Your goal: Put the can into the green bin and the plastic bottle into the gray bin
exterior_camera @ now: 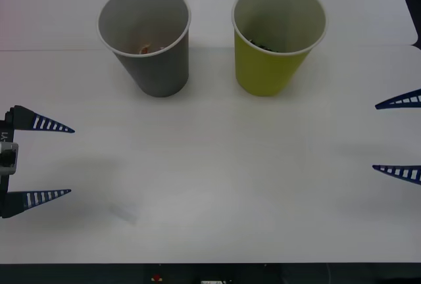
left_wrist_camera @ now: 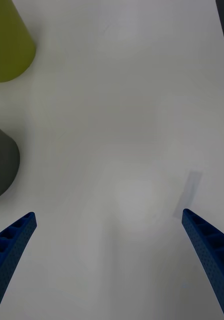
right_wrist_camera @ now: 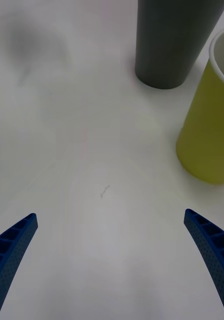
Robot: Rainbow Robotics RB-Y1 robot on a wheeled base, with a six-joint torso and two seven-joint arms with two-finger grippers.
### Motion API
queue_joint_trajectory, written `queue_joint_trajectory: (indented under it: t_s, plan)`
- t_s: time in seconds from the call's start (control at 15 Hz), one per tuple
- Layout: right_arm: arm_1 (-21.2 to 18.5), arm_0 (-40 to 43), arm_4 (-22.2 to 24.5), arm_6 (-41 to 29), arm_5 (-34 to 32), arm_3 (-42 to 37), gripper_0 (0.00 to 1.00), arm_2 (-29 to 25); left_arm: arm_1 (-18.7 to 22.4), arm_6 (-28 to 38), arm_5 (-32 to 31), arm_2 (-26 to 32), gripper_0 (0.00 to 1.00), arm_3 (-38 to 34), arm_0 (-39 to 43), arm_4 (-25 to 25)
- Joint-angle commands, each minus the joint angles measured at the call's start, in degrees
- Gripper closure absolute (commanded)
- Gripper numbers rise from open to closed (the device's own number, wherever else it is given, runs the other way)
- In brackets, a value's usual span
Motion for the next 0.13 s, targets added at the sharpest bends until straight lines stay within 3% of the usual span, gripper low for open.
queue_joint_trajectory:
  t_s: [0.07,0.13]
  plan:
    - [-0.06,0.16,0.1,0.23,0.01,0.39,0.0,-0.11,0.0,0.0,0.0,0.0,0.0,0.0,0.0,0.0]
    - [-0.06,0.16,0.1,0.23,0.01,0.39,0.0,-0.11,0.0,0.0,0.0,0.0,0.0,0.0,0.0,0.0]
